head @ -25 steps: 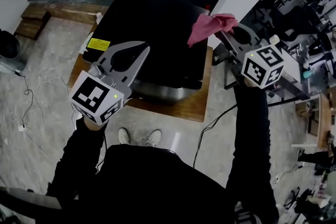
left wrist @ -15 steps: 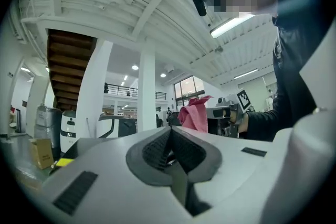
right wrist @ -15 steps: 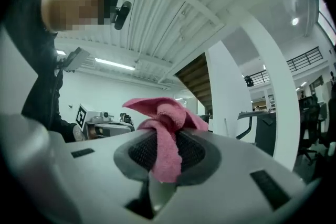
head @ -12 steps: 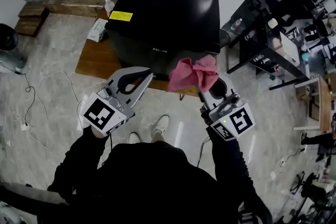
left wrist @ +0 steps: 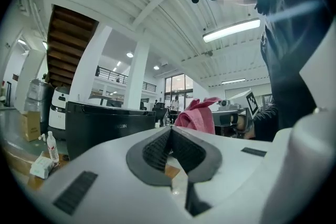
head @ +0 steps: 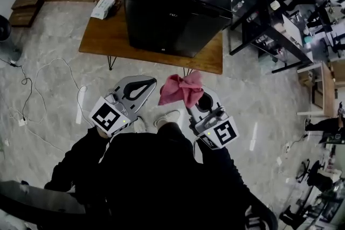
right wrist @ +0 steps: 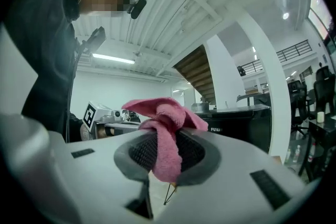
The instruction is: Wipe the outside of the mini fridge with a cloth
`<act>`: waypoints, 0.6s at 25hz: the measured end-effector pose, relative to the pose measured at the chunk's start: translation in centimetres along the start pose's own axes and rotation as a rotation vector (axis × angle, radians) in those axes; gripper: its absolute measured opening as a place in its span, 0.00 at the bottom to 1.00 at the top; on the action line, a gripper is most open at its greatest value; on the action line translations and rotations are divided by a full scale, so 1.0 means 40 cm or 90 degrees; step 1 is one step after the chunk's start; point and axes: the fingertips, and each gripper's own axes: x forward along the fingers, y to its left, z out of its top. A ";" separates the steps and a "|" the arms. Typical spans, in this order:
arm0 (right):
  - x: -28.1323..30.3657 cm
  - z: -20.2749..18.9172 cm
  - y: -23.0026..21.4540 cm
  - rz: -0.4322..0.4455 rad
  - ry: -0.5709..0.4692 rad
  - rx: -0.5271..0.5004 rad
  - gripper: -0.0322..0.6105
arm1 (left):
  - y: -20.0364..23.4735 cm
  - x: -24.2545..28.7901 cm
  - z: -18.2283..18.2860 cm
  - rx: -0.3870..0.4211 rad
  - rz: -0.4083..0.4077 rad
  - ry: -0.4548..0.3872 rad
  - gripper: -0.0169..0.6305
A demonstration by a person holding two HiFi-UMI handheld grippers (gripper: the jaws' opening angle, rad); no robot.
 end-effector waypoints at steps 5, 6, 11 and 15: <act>-0.025 -0.054 0.050 -0.006 0.018 0.039 0.15 | -0.030 -0.036 -0.025 -0.005 0.011 0.007 0.04; -0.025 -0.062 0.057 -0.005 0.020 0.039 0.15 | -0.032 -0.041 -0.033 -0.005 0.013 0.009 0.04; -0.034 -0.072 0.071 -0.012 0.016 0.041 0.15 | -0.054 -0.044 -0.058 -0.008 0.011 0.011 0.04; -0.047 -0.072 0.071 -0.012 0.019 0.036 0.15 | -0.072 -0.038 -0.063 -0.021 0.010 0.010 0.04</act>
